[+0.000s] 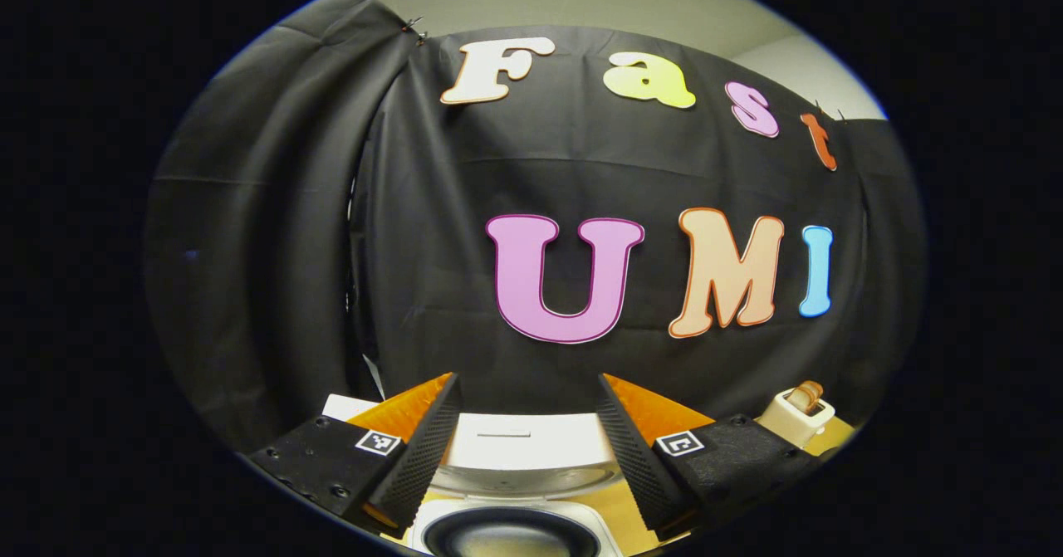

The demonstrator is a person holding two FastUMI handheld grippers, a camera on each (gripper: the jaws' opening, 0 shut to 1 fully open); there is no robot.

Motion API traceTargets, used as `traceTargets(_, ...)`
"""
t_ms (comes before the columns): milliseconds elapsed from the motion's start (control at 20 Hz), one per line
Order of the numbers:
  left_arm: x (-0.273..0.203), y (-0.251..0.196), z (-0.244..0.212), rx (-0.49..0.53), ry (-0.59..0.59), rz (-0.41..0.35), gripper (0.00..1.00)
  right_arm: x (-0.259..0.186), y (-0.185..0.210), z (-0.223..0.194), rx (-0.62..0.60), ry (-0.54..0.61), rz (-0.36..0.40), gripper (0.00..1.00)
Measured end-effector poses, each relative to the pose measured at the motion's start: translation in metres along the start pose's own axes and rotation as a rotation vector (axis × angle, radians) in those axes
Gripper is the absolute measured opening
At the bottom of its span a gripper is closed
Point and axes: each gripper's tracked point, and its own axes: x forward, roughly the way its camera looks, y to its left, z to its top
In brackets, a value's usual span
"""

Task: Close the left gripper, press the button to open the rice cooker; take a wooden spoon from the chopstick holder with the right hand, scoop a spoonful of rice and pour it into the rice cooker, then put the wooden spoon back into the chopstick holder.

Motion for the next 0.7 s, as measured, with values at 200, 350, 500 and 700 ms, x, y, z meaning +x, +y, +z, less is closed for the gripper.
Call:
traceTargets(200, -0.023, 0.001, -0.006, 0.006, -0.033, -0.007, 0.93, 0.003, 0.019, 0.001, 0.016, 0.003, 0.058, 1.00)
traceTargets(350, -0.019, 0.001, -0.009, 0.027, -0.011, -0.006, 0.92, 0.006, 0.028, 0.001, 0.014, 0.005, 0.089, 1.00)
traceTargets(500, -0.013, 0.000, -0.008, 0.082, 0.005, 0.007, 0.93, 0.004, 0.029, -0.003, 0.013, 0.017, 0.099, 1.00)
traceTargets(700, -0.004, 0.004, 0.014, 0.103, -0.048, 0.035, 0.94, 0.000, 0.019, -0.006, 0.006, 0.020, 0.078, 1.00)
